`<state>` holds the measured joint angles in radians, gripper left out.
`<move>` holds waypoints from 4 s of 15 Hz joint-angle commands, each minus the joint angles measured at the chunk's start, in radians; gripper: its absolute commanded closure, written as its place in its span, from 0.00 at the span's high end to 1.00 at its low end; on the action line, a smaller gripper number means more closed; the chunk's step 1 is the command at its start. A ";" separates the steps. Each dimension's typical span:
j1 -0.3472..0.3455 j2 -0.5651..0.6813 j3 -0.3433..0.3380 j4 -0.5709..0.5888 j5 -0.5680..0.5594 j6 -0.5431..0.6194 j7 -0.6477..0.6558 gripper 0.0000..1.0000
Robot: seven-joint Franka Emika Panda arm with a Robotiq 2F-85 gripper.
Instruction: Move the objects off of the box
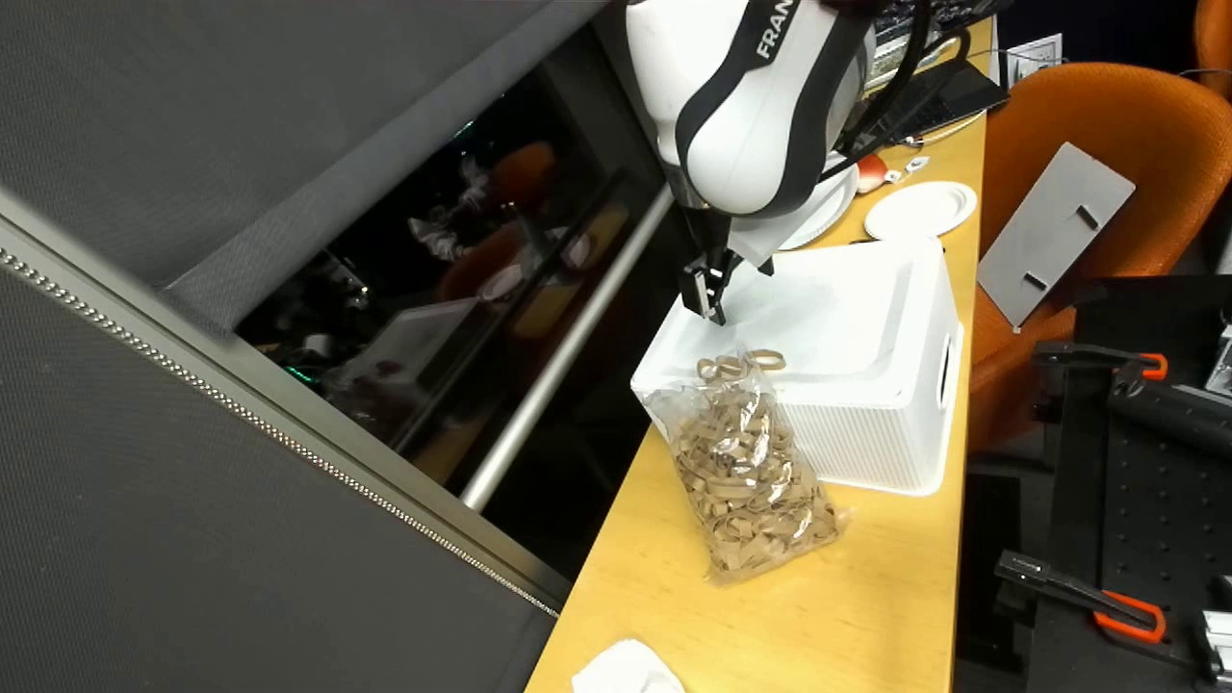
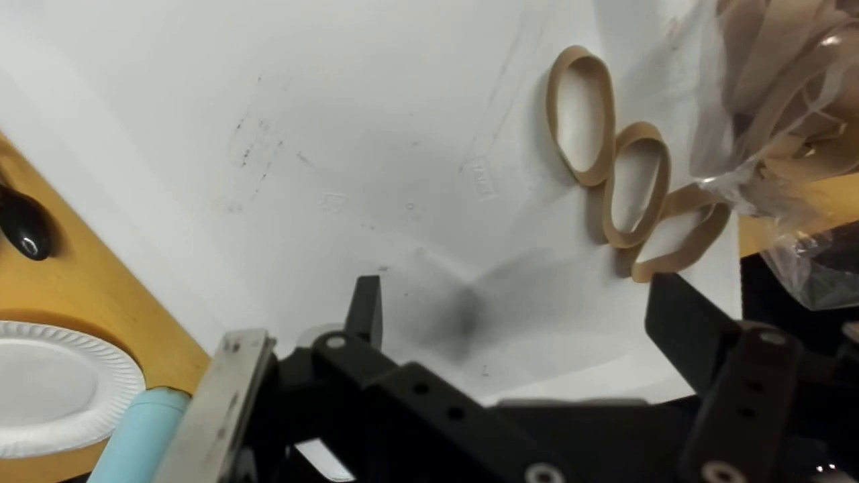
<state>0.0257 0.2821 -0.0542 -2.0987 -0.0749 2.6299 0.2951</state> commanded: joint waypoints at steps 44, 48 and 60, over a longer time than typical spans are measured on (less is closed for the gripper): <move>0.082 0.130 0.022 0.130 0.123 -0.001 0.024 0.01; 0.098 0.079 0.008 0.104 0.097 -0.005 0.037 0.01; 0.146 0.040 0.022 0.092 0.015 -0.009 0.065 0.01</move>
<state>0.1542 0.3365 -0.0298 -1.9993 -0.0333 2.6298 0.3281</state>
